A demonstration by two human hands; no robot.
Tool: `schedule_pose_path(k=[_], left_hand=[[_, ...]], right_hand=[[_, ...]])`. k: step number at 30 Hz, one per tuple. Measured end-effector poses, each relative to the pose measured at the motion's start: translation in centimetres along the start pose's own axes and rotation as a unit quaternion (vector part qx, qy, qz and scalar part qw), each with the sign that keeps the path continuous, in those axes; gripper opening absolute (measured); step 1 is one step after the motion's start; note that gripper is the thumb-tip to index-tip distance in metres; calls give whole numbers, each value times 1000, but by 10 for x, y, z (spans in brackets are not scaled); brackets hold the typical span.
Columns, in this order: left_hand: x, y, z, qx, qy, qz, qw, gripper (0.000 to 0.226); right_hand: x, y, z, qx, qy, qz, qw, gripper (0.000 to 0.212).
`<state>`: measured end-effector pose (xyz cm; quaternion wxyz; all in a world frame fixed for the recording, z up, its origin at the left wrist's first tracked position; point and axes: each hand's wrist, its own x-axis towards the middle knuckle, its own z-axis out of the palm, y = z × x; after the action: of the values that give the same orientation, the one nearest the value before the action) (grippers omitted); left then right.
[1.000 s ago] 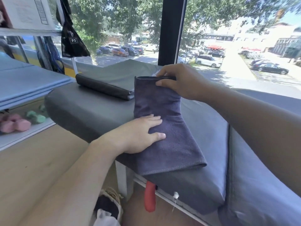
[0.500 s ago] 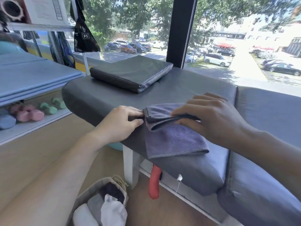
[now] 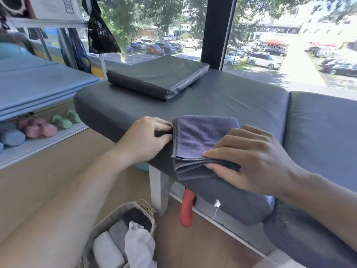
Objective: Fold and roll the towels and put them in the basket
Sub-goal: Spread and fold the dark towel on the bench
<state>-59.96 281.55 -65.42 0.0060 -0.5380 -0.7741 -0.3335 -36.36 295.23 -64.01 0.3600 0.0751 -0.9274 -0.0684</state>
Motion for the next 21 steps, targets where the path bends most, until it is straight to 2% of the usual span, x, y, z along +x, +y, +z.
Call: schedule_pose_path(k=[3, 6, 7, 8, 10, 12, 13, 15, 18, 19, 21], left_hand=[[3, 2, 1, -38, 11, -32, 999, 21], [7, 7, 5, -72, 48, -87, 992, 37], [7, 11, 6, -79, 69, -82, 991, 46], [6, 15, 7, -74, 88, -50, 992, 54], [4, 26, 8, -36, 97, 54, 993, 54], [3, 34, 10, 23, 40, 119, 992, 55], [2, 36, 13, 61, -6, 126, 990, 62], [1, 37, 21, 118, -98, 96, 983, 85], [-2, 37, 25, 145, -143, 49, 978, 106], [-2, 38, 25, 152, -143, 45, 977, 110], [-3, 43, 23, 167, -149, 36, 974, 115]], right_hand=[[-3, -2, 1, 16, -35, -10, 999, 20], [-2, -3, -1, 32, -55, -7, 998, 26], [-1, -3, -1, 36, -57, -6, 998, 26], [-1, -1, -1, 38, -60, -8, 997, 25], [0, 2, -2, 42, -63, -9, 997, 21], [-1, 4, -5, 64, -66, 11, 996, 19], [-1, 5, -7, 88, -63, 39, 993, 21], [0, 10, -11, 149, -42, 150, 977, 27], [7, 33, -17, 116, -16, 338, 934, 22], [8, 41, -18, 92, -39, 377, 921, 23], [6, 51, -20, 94, -132, 413, 896, 39]])
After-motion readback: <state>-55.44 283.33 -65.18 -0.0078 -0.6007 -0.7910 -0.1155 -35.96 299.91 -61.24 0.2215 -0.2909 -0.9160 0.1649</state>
